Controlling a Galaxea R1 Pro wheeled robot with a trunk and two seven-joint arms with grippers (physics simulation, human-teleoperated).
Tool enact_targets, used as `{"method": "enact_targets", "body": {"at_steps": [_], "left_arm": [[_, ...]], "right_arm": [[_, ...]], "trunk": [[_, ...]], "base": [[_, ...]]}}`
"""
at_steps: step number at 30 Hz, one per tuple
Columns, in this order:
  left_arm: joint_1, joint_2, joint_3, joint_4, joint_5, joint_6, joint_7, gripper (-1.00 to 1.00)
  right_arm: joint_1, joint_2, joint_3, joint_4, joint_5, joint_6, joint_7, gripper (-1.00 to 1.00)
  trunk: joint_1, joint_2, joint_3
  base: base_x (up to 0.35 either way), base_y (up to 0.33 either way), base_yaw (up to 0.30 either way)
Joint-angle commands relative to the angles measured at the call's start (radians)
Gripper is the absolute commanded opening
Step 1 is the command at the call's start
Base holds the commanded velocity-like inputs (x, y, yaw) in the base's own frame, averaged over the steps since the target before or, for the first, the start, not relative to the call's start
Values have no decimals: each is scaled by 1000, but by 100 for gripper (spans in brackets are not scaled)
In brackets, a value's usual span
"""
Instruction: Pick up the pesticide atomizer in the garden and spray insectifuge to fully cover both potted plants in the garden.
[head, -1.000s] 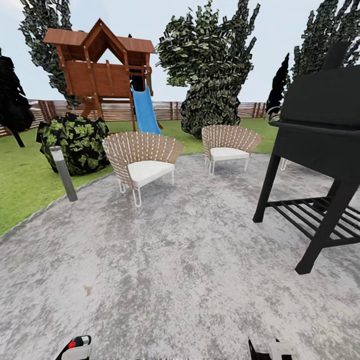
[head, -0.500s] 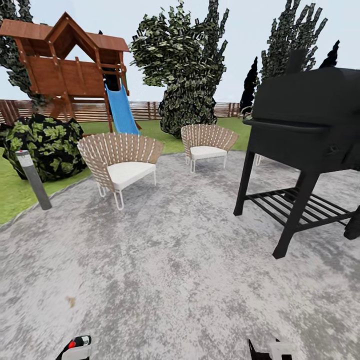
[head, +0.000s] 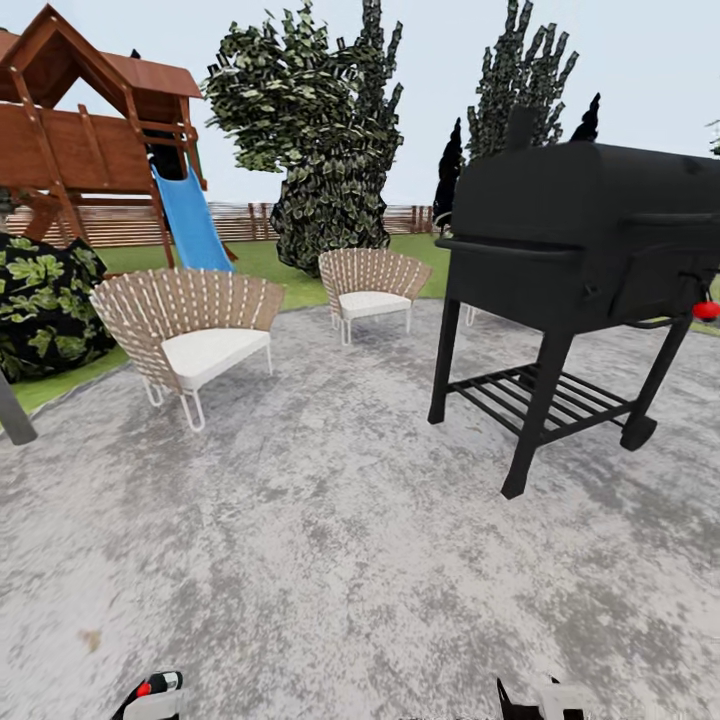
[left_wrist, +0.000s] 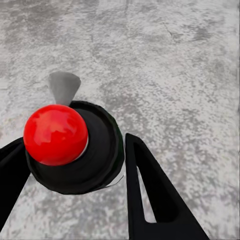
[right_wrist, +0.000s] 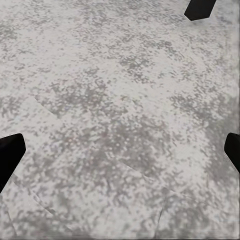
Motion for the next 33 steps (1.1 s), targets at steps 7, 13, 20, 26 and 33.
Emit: {"method": "enact_targets", "body": {"at_steps": [7, 13, 20, 26, 33], "left_arm": [[1, -1, -1, 0, 6, -3, -1, -100], [0, -1, -1, 0, 6, -3, -1, -100], [1, -1, -1, 1, 6, -3, -1, -100], [0, -1, -1, 1, 6, -3, -1, -100], [1, -1, -1, 2, 6, -4, -1, -100]], "right_arm": [[-1, 0, -9, 1, 11, -3, 0, 100], [-1, -1, -9, 1, 10, -3, -1, 100], [-1, -1, -9, 1, 11, -3, 0, 100], [-1, -1, -9, 1, 11, -3, -1, 100], [-1, -1, -9, 1, 11, -3, -1, 100]], "trunk": [[0, 0, -1], [0, 0, -1], [0, 0, -1], [0, 0, -1], [0, 0, -1]], "base": [[0, 0, -278], [0, 0, -278], [0, 0, -278], [0, 0, -278], [0, 0, -278]]}}
